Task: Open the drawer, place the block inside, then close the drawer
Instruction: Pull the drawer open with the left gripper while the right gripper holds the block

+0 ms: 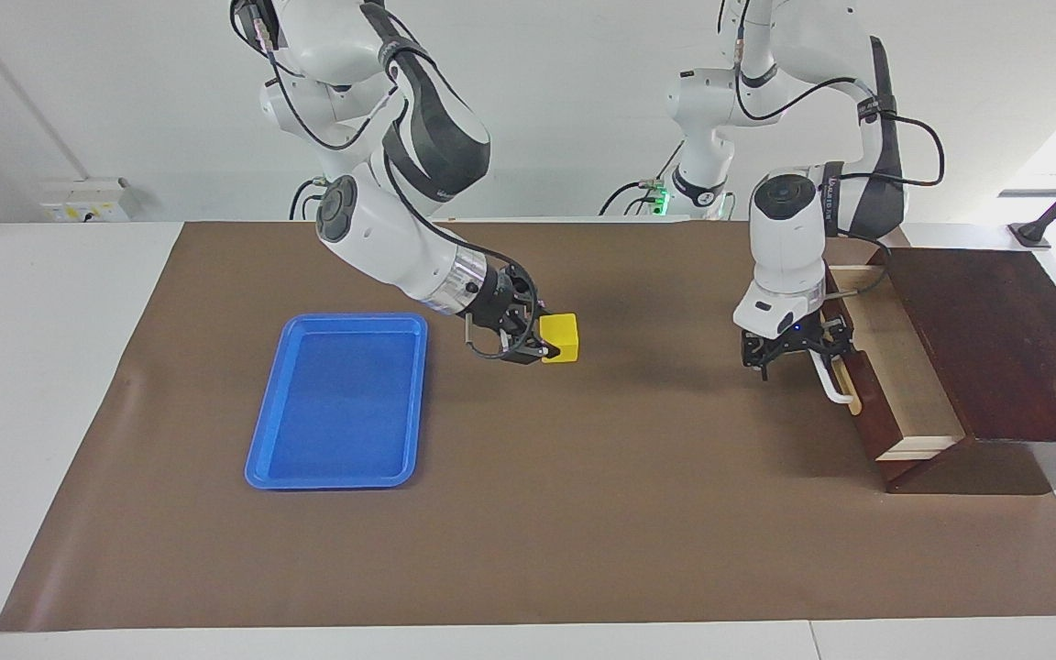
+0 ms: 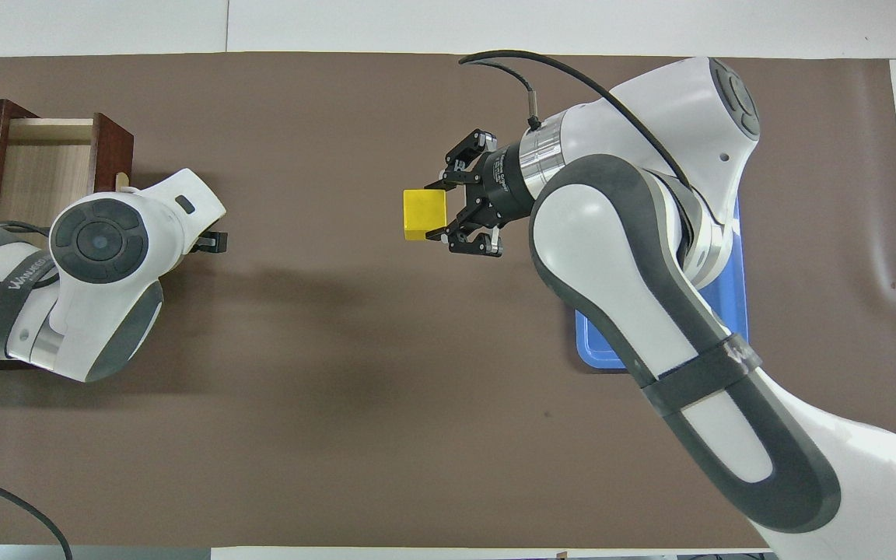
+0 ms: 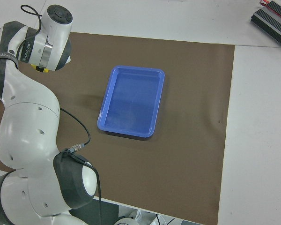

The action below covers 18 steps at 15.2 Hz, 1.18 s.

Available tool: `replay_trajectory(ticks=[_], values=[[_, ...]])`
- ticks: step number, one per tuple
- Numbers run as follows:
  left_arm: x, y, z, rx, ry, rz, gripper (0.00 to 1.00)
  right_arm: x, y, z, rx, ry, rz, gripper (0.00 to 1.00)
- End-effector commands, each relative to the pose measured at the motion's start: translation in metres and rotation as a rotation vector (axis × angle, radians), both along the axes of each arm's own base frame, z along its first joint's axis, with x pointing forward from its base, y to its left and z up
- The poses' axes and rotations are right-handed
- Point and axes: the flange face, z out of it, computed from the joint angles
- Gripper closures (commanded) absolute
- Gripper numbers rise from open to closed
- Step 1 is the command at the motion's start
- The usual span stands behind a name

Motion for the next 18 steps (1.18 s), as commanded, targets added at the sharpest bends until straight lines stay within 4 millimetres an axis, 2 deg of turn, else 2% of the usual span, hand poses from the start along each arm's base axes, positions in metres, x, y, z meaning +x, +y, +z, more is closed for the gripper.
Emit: replay_trajectory(ticks=[1,5,8,10,12,15,18], values=[[-0.01,-0.039,0.0,-0.051,-0.007,0.024,0.0,0.001,-0.002,0.002,0.016,0.018,-0.005,1.0],[-0.012,-0.064,0.008,-0.108,0.003,0.047,0.0,0.001,-0.003,0.003,0.015,0.017,-0.003,1.0],[-0.013,-0.07,0.009,-0.103,0.016,0.046,0.0,0.0,-0.002,0.001,0.012,0.019,0.008,1.0],[0.0,-0.069,0.031,-0.054,0.072,0.098,0.0,0.0,-0.004,0.0,0.013,0.015,0.029,1.0],[0.014,-0.073,0.074,-0.11,0.149,0.215,0.0,0.002,-0.009,0.0,0.012,0.013,0.022,1.0],[0.008,-0.076,0.121,-0.24,0.13,0.439,0.0,0.004,-0.012,0.0,0.012,0.012,0.021,1.0],[0.001,-0.08,0.142,-0.365,0.067,0.826,0.0,0.003,-0.011,0.001,0.013,0.012,0.021,1.0]])
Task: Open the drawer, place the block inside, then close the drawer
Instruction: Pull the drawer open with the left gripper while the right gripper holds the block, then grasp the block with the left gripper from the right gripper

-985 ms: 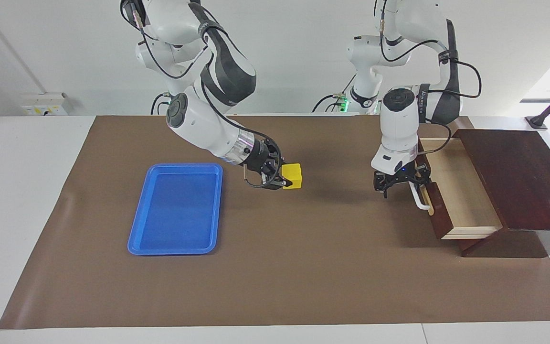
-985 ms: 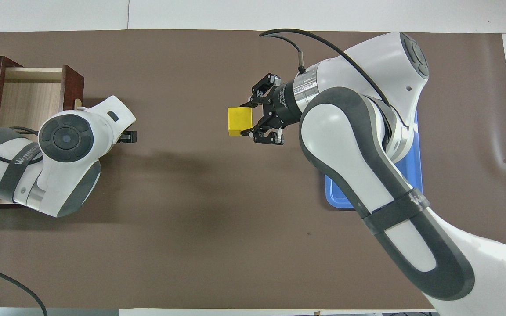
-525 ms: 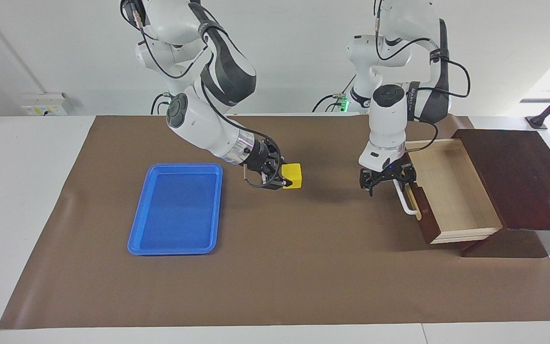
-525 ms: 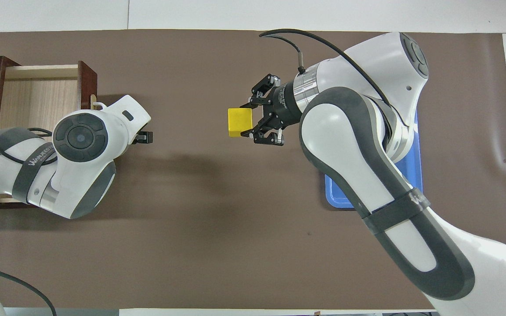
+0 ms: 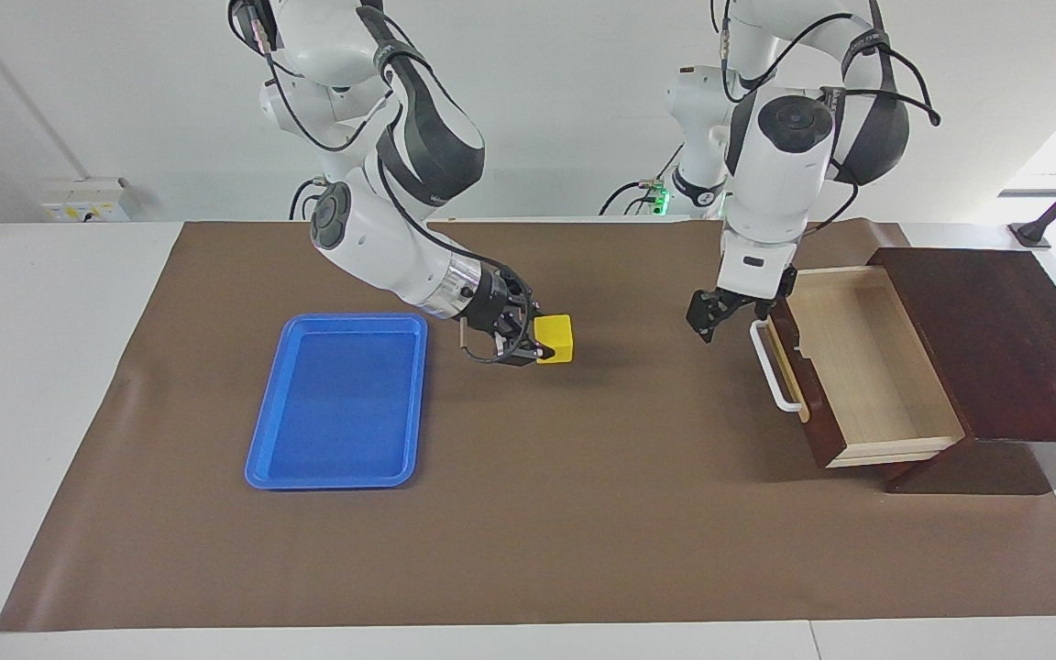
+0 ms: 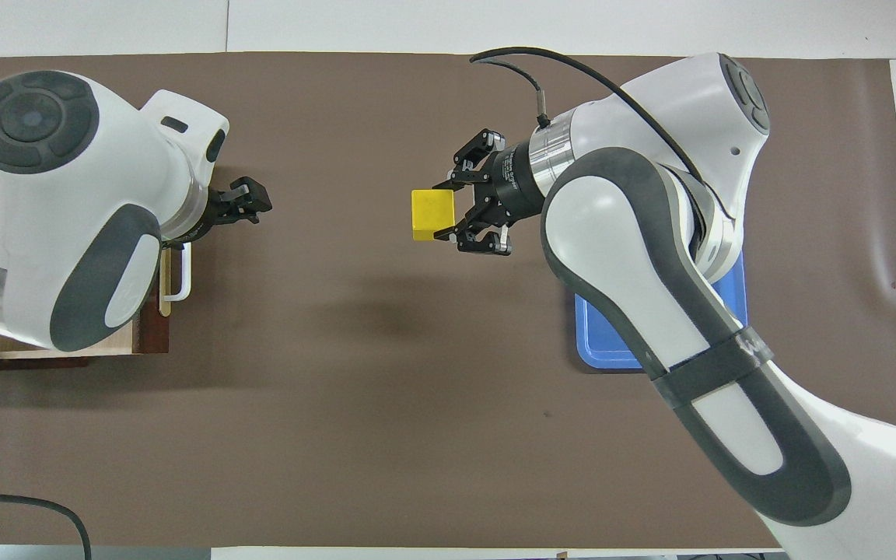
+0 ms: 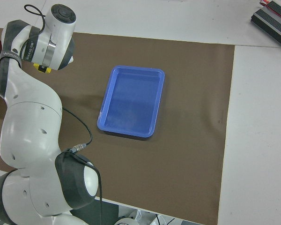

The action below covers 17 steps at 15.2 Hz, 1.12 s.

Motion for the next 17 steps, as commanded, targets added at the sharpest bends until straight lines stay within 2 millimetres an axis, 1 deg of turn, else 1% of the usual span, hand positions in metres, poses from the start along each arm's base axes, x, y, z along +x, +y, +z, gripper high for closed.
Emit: replay_trajectory(ticks=[1,3,4,5,6,7,8,9,10,11,12,13,14,15,17], values=[[-0.006,-0.008,0.013,-0.054,-0.012,0.396,0.0,0.0,0.0,0.003,0.016,-0.003,0.022,1.0],[-0.013,-0.031,0.014,-0.083,-0.036,0.665,0.0,-0.002,0.006,0.004,0.018,-0.001,0.025,1.0],[-0.014,-0.038,0.015,-0.103,-0.053,0.805,0.0,-0.004,0.009,0.006,0.019,-0.003,0.028,1.0],[-0.016,-0.046,0.016,-0.116,-0.061,0.88,0.0,-0.005,0.012,0.005,0.019,-0.002,0.032,1.0],[-0.02,-0.056,0.015,-0.121,-0.065,0.916,0.0,-0.006,0.013,0.005,0.02,-0.002,0.032,1.0],[-0.024,-0.069,0.011,-0.117,-0.055,0.915,0.0,-0.007,0.017,0.006,0.022,-0.002,0.033,1.0],[-0.025,-0.078,0.011,-0.121,-0.056,0.921,0.0,-0.01,0.022,0.007,0.021,0.0,0.035,1.0],[-0.023,-0.089,0.006,-0.12,-0.051,0.956,0.0,-0.013,0.03,0.007,0.022,-0.002,0.044,1.0],[-0.016,-0.098,0.004,-0.122,-0.047,0.997,0.0,-0.016,0.037,0.007,0.021,-0.007,0.051,1.0],[-0.007,-0.104,0.012,-0.136,-0.043,1.032,0.0,-0.021,0.046,0.008,0.02,-0.013,0.065,1.0],[-0.001,-0.111,0.01,-0.137,-0.003,1.077,0.0,-0.022,0.051,0.009,0.02,-0.026,0.066,1.0],[0.004,-0.119,0.006,-0.126,0.018,1.119,0.0,-0.022,0.051,0.01,0.009,-0.039,0.067,1.0],[0.0,-0.133,0.009,-0.136,0.017,1.145,0.0,-0.023,0.053,0.01,-0.003,-0.047,0.079,1.0],[-0.001,-0.136,0.009,-0.142,0.014,1.171,0.0,-0.024,0.052,0.01,-0.006,-0.049,0.079,1.0],[-0.014,-0.15,0.003,-0.126,0.021,1.152,0.0,-0.025,0.054,0.014,-0.005,-0.058,0.085,1.0]])
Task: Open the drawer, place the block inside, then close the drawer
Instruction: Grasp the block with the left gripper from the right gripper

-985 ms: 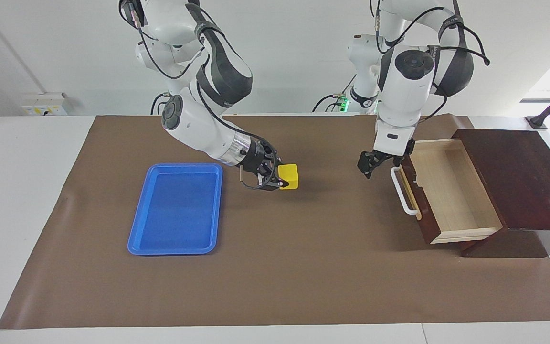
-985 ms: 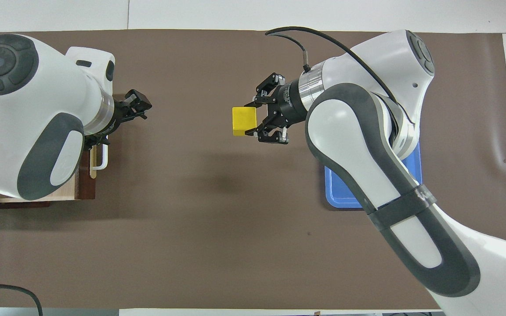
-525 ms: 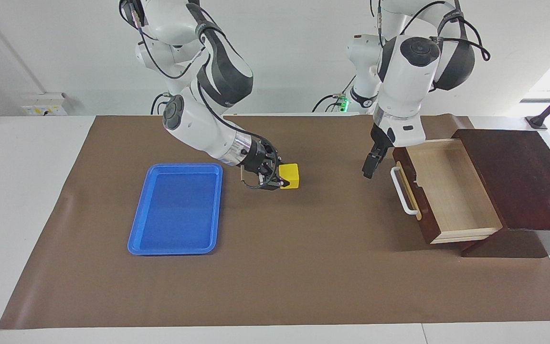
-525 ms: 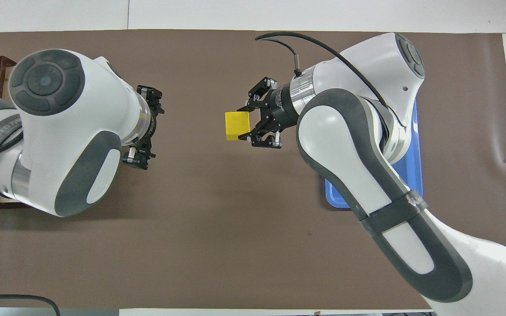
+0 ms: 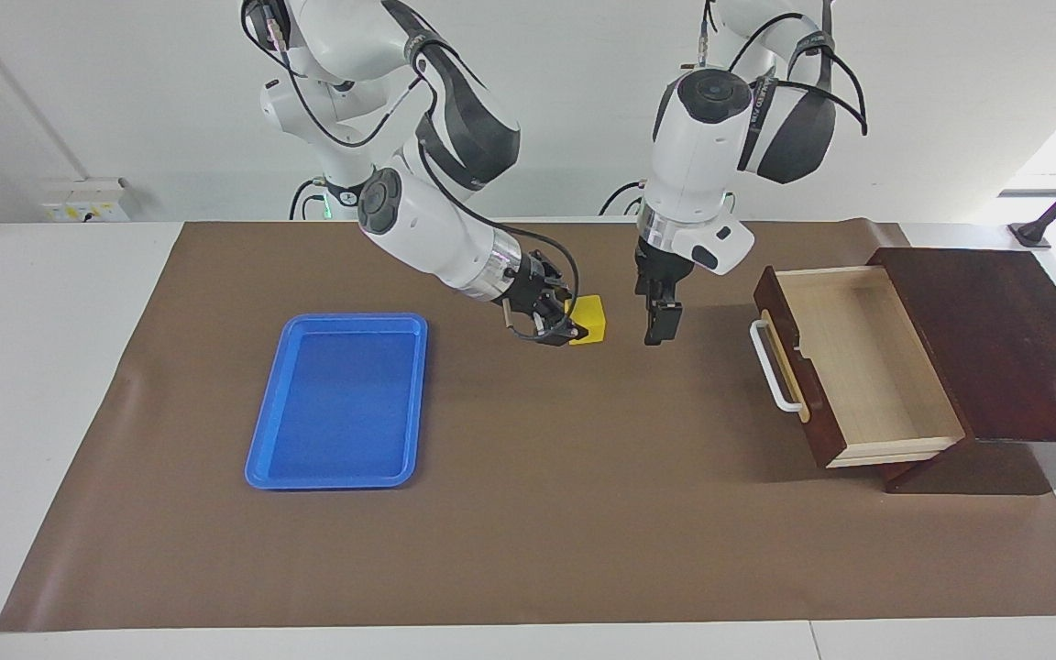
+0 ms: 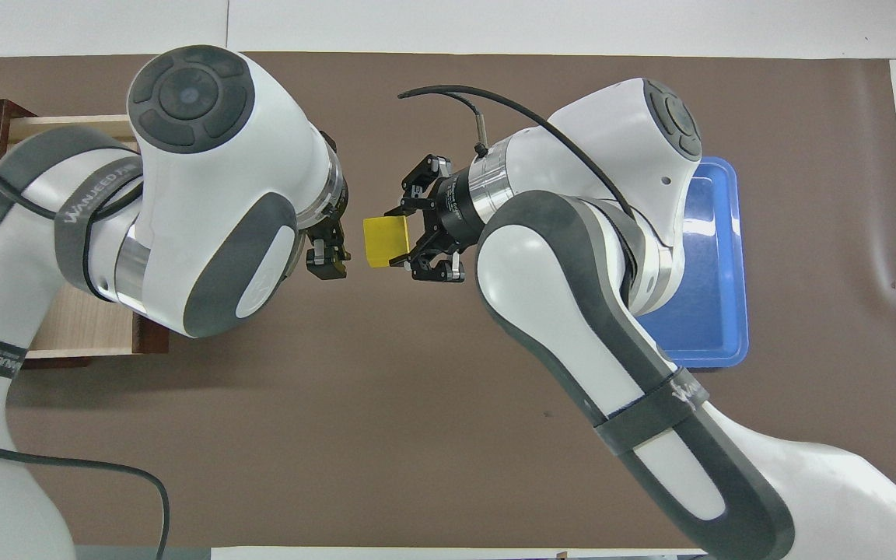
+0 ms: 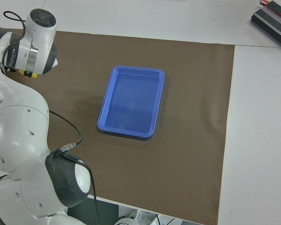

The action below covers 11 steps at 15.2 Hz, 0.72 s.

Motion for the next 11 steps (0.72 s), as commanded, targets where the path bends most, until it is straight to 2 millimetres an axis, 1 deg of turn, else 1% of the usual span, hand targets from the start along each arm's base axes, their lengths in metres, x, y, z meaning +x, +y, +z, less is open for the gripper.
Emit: replay_trajectory(ticks=[1,3,4,5,7,8,9,10,11], values=[[-0.014,-0.021,-0.005,0.011,0.038,0.007,0.0,0.001,-0.001,0.008,-0.006,-0.032,0.008,1.0],[-0.029,-0.029,-0.012,0.027,0.054,0.003,0.0,0.002,-0.001,0.009,-0.006,-0.04,0.002,1.0],[-0.033,-0.03,-0.013,0.031,0.059,0.0,0.0,0.001,0.0,0.009,-0.006,-0.043,0.005,1.0],[-0.034,-0.029,-0.012,0.032,0.06,0.001,0.0,0.002,-0.001,0.009,-0.006,-0.043,0.003,1.0],[-0.039,-0.036,-0.011,0.027,0.058,-0.004,0.0,0.002,-0.001,0.009,-0.006,-0.043,0.003,1.0],[-0.038,-0.035,-0.011,0.027,0.059,0.006,0.04,0.001,0.0,0.009,-0.006,-0.041,0.006,1.0],[-0.036,-0.033,-0.011,0.026,0.06,0.017,0.48,0.001,0.0,0.009,-0.006,-0.041,0.006,1.0],[-0.036,-0.032,-0.011,0.026,0.058,0.019,0.75,0.001,0.0,0.009,-0.006,-0.04,0.007,1.0],[-0.034,-0.03,-0.01,0.023,0.056,0.024,0.87,0.001,0.0,0.009,-0.006,-0.04,0.007,1.0]])
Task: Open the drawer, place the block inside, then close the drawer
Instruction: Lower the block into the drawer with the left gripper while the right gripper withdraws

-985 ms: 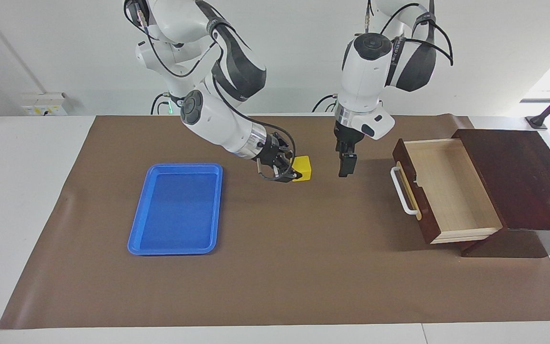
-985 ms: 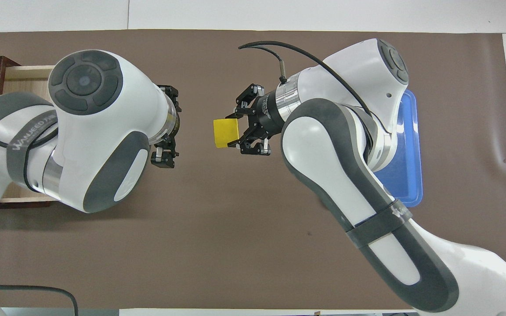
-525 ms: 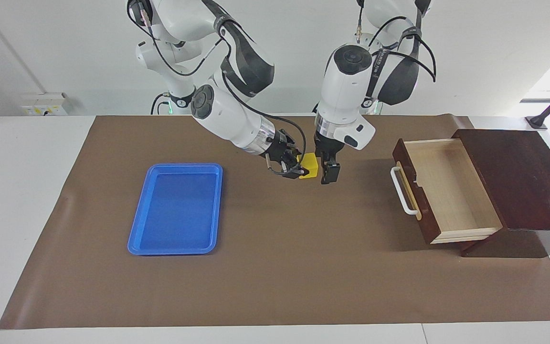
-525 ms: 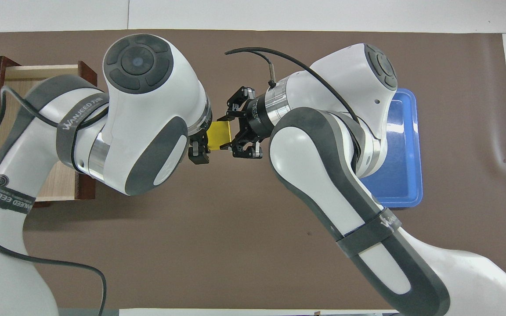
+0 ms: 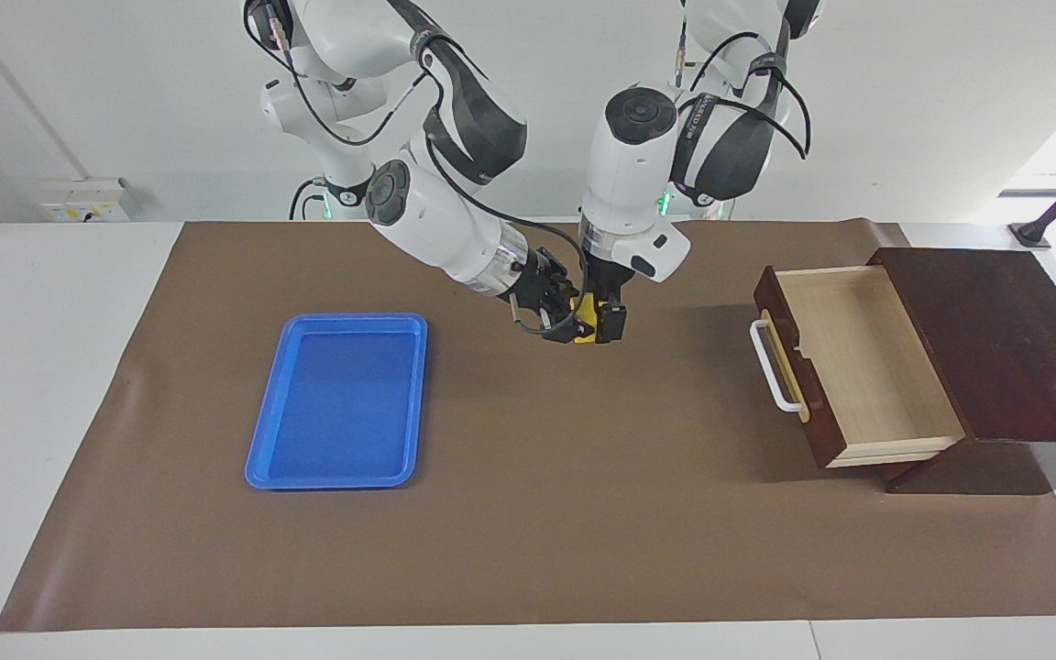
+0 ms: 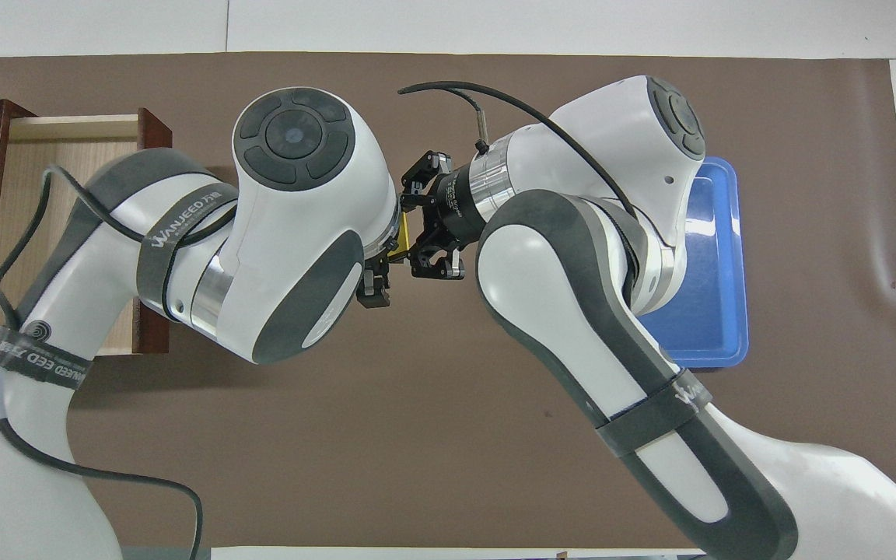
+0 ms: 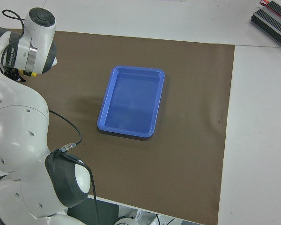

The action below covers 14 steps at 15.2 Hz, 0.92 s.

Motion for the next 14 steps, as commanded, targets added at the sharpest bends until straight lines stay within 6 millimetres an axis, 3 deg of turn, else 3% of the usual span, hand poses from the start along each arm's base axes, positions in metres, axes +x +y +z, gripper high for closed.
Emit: replay_trajectory(ticks=[1,9,10,11,14], values=[[-0.004,0.008,0.003,-0.002,0.014,0.026,1.0,0.0,0.0,0.005,-0.009,-0.028,0.01,1.0],[0.003,0.016,0.005,-0.006,0.007,0.042,1.0,0.0,-0.003,0.005,-0.007,-0.019,0.0,1.0],[0.004,0.018,0.007,-0.008,0.007,0.04,1.0,0.001,-0.005,0.005,-0.007,-0.012,-0.006,0.12],[0.007,0.025,0.009,-0.009,0.003,0.049,1.0,0.002,-0.007,0.006,-0.007,-0.01,-0.008,0.0],[0.014,0.053,0.029,-0.005,0.002,0.077,1.0,0.003,-0.011,0.01,-0.006,-0.014,-0.013,0.0]])
